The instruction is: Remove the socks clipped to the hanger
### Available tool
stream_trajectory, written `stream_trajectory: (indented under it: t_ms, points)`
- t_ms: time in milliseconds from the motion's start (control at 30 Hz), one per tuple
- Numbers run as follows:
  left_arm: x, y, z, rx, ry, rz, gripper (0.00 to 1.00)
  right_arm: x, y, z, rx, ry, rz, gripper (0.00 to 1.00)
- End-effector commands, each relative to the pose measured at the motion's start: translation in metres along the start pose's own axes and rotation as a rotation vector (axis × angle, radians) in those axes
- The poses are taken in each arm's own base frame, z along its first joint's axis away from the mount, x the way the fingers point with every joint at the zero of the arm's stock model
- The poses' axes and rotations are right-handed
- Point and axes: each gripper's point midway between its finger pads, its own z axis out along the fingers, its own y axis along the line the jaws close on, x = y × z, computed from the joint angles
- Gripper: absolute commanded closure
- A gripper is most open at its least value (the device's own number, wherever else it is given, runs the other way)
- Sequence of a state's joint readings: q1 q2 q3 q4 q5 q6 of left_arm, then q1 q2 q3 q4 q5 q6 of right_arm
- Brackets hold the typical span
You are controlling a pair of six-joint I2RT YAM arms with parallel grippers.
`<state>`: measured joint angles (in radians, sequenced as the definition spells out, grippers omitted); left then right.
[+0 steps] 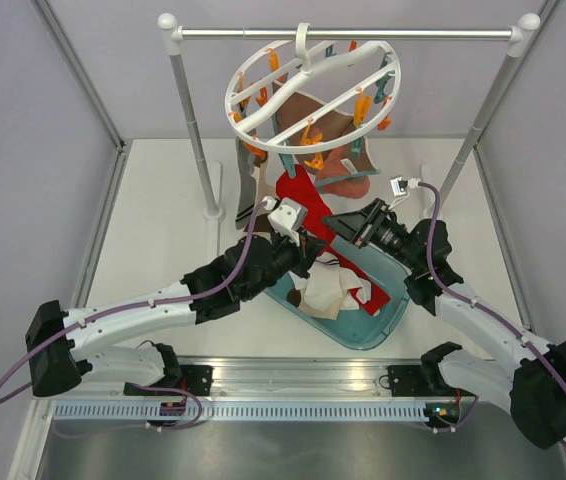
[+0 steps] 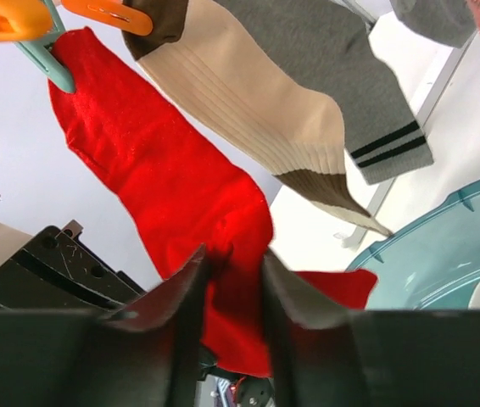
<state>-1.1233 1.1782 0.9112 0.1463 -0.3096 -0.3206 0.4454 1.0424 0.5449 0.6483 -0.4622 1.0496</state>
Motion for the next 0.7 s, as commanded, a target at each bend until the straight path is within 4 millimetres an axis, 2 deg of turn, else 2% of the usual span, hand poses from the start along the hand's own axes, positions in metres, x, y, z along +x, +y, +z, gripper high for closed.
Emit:
stream_trajectory:
  t_ms: [0,200,267,300,367,500,667]
  points:
    - [-0.02,-0.009,0.005,0.016,-0.042,0.004,0.98,-0.004,0.013,-0.003,-0.044,-0.004,-0.044,0.69]
    - [-0.019,-0.004,0.003,-0.012,-0.031,0.007,0.98,-0.007,0.012,-0.005,-0.017,-0.013,-0.068,0.94]
    - [-0.021,-0.001,-0.001,-0.021,-0.028,0.007,0.98,-0.008,0.01,-0.006,0.002,-0.012,-0.071,0.98]
    - [-0.023,-0.001,-0.003,-0.025,-0.031,0.005,0.94,-0.01,0.009,-0.006,0.013,-0.018,-0.076,0.99]
    - [-0.025,0.004,-0.009,-0.042,-0.032,0.01,0.89,-0.011,0.008,-0.007,0.029,-0.017,-0.084,0.99]
    - [-0.042,0.01,-0.027,-0.064,-0.055,0.016,0.78,-0.015,0.006,-0.008,0.041,-0.02,-0.09,0.99]
    - [-0.082,0.017,-0.062,-0.071,-0.138,0.016,0.66,-0.015,0.005,-0.008,0.041,-0.016,-0.093,0.99]
